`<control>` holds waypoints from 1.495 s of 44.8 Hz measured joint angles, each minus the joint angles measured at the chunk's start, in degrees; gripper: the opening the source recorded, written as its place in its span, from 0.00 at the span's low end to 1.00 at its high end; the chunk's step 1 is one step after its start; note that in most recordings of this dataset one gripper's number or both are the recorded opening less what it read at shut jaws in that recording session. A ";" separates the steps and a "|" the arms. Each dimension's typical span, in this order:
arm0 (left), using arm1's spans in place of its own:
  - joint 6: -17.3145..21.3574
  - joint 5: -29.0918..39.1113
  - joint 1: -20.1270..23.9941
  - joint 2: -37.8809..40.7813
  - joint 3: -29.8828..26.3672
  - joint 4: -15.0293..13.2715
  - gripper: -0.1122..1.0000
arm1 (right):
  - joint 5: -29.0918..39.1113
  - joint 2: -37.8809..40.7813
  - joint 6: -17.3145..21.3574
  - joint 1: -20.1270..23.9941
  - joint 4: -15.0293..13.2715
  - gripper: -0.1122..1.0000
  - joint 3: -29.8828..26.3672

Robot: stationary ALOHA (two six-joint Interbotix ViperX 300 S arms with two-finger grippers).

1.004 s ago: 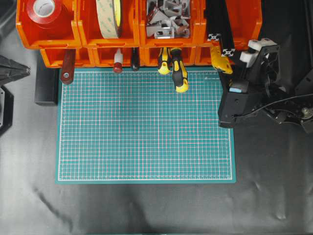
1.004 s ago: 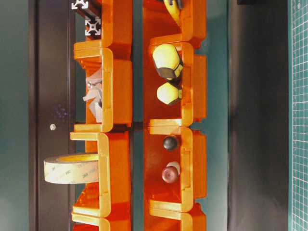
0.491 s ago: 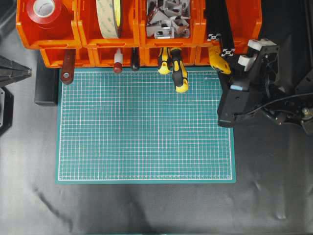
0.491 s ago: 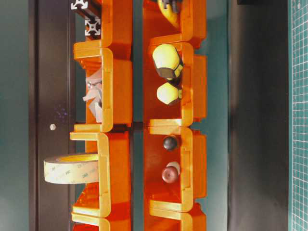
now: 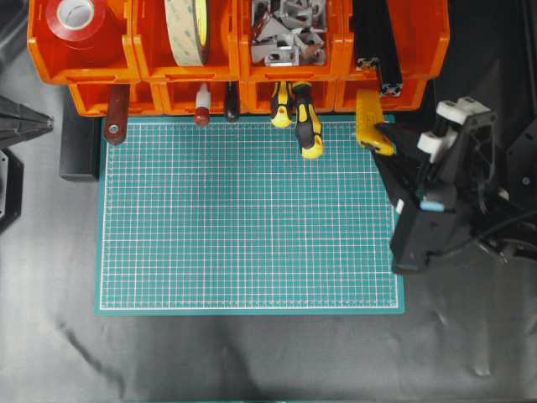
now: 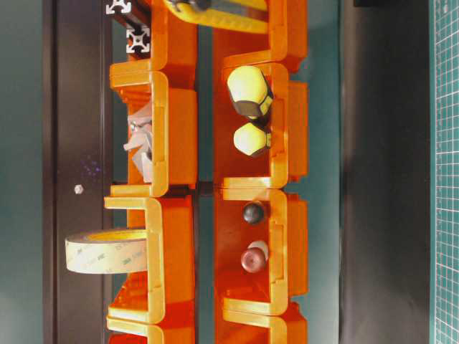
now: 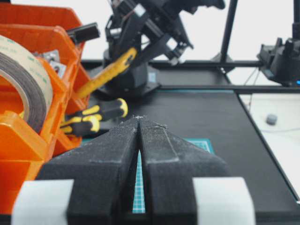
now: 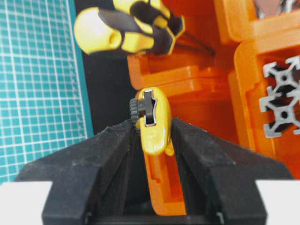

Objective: Pick cutter from container rack with right arm.
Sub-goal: 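Carry the yellow cutter with the right gripper over the mat center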

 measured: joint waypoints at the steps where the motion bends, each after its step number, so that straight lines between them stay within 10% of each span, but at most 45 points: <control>1: -0.09 0.26 0.00 -0.18 0.00 0.00 0.11 | 0.35 0.00 0.00 0.44 0.00 0.35 -0.35; 36: -2.29 8.79 -0.09 -6.33 -1.23 -0.09 0.11 | -2.81 6.24 -6.50 13.54 -2.02 0.34 -20.39; 54: -4.04 9.14 -0.26 -6.50 -1.49 -0.09 0.11 | -28.74 12.57 -6.50 2.81 -2.72 0.34 -16.26; 67: -4.13 8.61 -0.53 -6.50 -1.67 -0.09 0.11 | -47.55 17.14 -6.77 -10.20 -9.14 0.34 -12.74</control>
